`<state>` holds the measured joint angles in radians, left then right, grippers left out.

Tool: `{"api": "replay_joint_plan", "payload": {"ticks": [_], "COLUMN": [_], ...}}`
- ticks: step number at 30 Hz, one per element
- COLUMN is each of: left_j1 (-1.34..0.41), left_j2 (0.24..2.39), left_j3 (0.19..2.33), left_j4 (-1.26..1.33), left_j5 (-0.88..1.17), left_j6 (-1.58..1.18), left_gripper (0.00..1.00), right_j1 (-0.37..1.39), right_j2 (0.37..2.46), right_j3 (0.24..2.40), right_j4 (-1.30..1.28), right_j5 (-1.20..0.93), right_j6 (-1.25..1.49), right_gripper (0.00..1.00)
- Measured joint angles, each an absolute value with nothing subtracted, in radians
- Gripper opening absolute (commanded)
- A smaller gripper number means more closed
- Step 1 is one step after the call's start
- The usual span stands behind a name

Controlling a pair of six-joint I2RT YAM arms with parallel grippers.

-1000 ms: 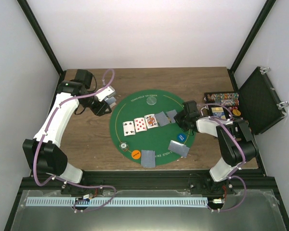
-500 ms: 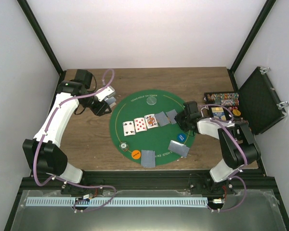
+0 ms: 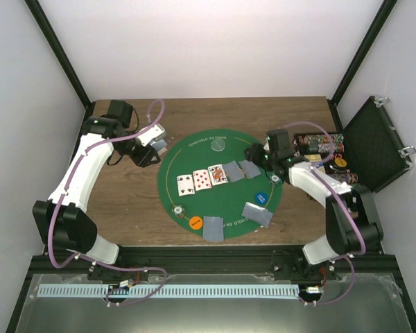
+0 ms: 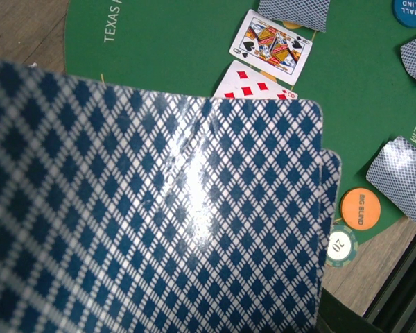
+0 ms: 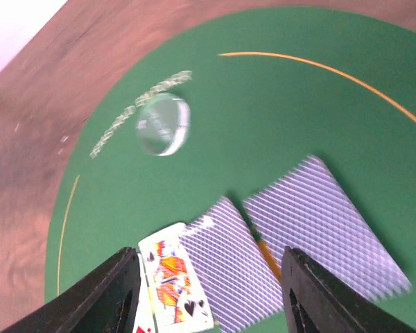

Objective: Distribute texas hold em gaming equipment

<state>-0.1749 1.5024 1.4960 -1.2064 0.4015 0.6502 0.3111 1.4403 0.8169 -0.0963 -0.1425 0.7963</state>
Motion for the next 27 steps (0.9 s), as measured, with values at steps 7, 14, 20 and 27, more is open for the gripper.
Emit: {"api": "replay_joint_plan", "payload": {"ticks": [7, 14, 20, 27], "left_j1": [-0.175, -0.173, -0.172, -0.172], "left_j2": [1.502, 1.502, 1.502, 1.502], "left_j3": [1.496, 1.496, 1.496, 1.496], "left_j4": [-1.208, -1.208, -1.208, -1.208], "left_j5": [0.402, 0.402, 0.402, 0.402], "left_j6": [0.651, 0.651, 0.651, 0.651], "left_gripper": [0.42, 0.42, 0.42, 0.42], "right_j1": [0.312, 0.315, 0.329, 0.352], "right_j2": [1.708, 1.822, 1.892, 1.942], "right_j3": [1.180, 1.234, 1.235, 1.260], "right_j4": [-0.268, -0.421, -0.481, -0.515], "right_j5": [-0.336, -0.380, -0.374, -0.329], "right_j6": [0.393, 0.221, 0.161, 0.120], "right_gripper": [0.46, 0.33, 0.29, 0.20]}}
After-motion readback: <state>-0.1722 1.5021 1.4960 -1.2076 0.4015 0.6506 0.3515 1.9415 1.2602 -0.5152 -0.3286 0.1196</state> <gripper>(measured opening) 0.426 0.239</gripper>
